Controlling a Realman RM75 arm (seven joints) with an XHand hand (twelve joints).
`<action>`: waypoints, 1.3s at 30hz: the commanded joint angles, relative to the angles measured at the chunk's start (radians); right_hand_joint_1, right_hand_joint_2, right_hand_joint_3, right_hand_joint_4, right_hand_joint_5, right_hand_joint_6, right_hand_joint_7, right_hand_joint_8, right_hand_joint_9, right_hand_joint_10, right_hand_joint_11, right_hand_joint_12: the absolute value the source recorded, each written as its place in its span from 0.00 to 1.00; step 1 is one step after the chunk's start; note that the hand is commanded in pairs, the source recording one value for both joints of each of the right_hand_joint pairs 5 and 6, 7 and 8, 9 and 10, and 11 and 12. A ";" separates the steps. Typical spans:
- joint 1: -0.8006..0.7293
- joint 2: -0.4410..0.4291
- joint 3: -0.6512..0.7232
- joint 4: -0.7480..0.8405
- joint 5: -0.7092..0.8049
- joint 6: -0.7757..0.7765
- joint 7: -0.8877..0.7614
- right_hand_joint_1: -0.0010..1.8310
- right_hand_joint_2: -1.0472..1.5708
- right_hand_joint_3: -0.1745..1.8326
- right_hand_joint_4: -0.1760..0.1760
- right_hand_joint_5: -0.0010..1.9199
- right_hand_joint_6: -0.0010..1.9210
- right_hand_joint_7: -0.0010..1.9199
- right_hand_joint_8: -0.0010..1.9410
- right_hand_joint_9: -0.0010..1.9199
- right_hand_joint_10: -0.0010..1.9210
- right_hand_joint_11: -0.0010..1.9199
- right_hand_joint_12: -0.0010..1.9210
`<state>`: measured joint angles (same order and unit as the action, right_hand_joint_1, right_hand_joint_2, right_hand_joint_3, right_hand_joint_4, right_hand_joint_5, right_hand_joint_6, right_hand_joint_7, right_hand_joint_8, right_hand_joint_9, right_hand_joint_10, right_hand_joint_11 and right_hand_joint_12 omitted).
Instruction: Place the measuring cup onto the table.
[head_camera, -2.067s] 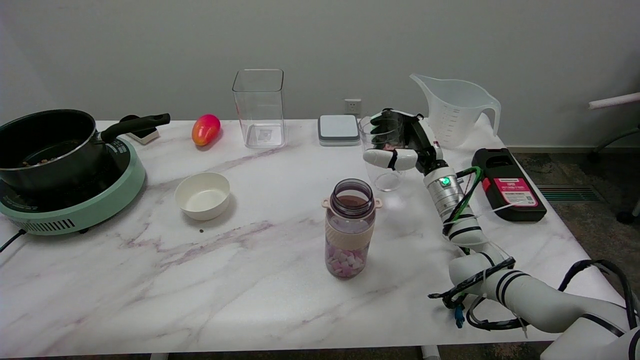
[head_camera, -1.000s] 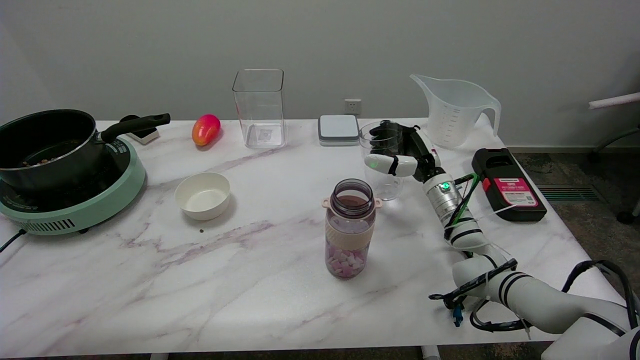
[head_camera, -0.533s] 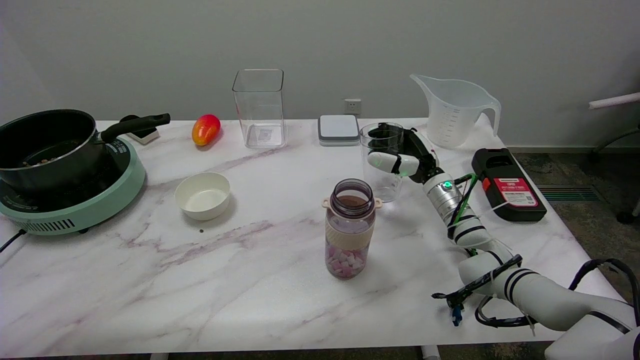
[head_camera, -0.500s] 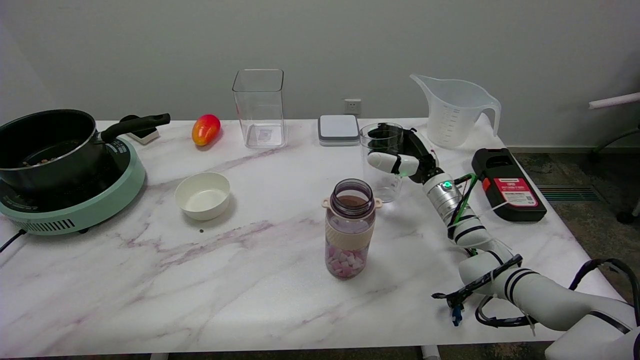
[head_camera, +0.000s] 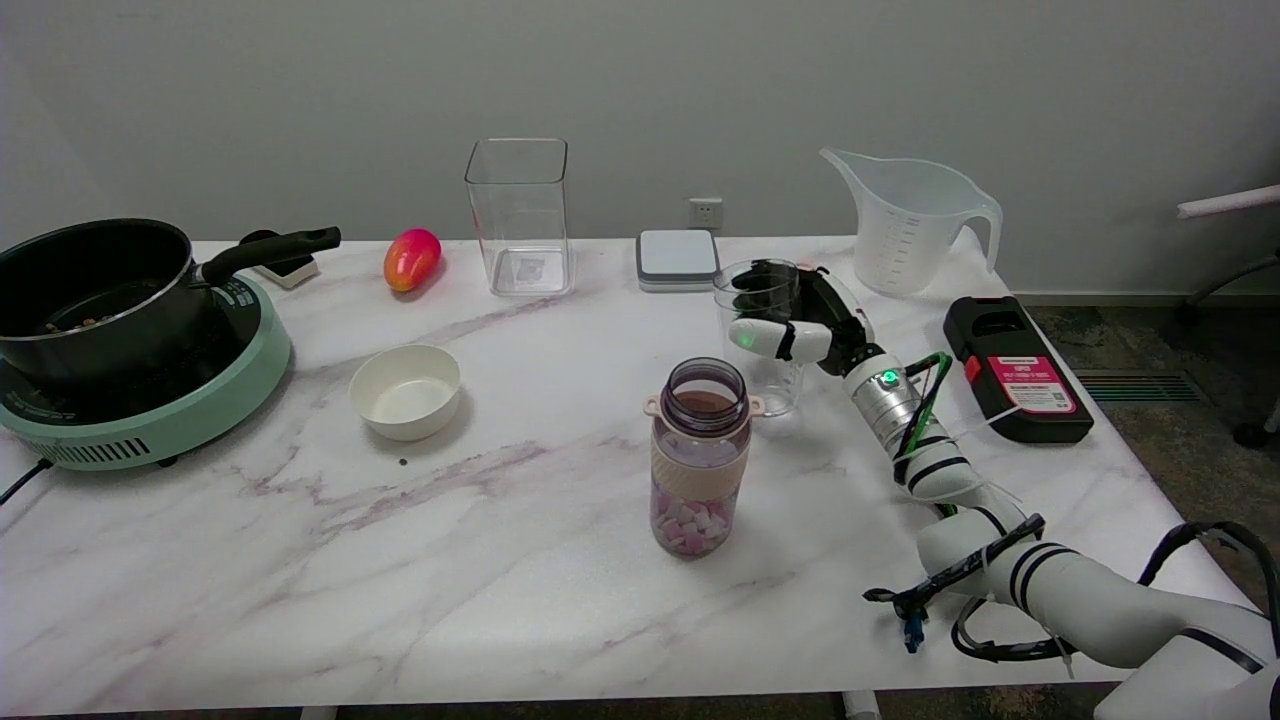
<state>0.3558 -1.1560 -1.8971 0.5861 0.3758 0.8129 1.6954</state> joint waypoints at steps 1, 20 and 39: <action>-0.031 -0.004 -0.004 0.029 0.032 -0.016 -0.070 0.77 0.58 0.55 0.50 0.60 0.60 0.65 0.65 0.63 0.63 0.55 0.55; -0.050 0.035 0.007 0.098 0.033 -0.030 -0.143 0.73 0.16 0.64 0.50 0.31 0.31 0.44 0.43 0.27 0.27 0.29 0.29; -0.201 0.077 0.105 0.181 0.029 0.008 -0.247 0.70 0.03 0.68 0.50 0.22 0.22 0.29 0.29 0.24 0.24 0.25 0.25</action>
<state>0.2694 -1.1076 -1.8703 0.7085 0.4050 0.7885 1.5448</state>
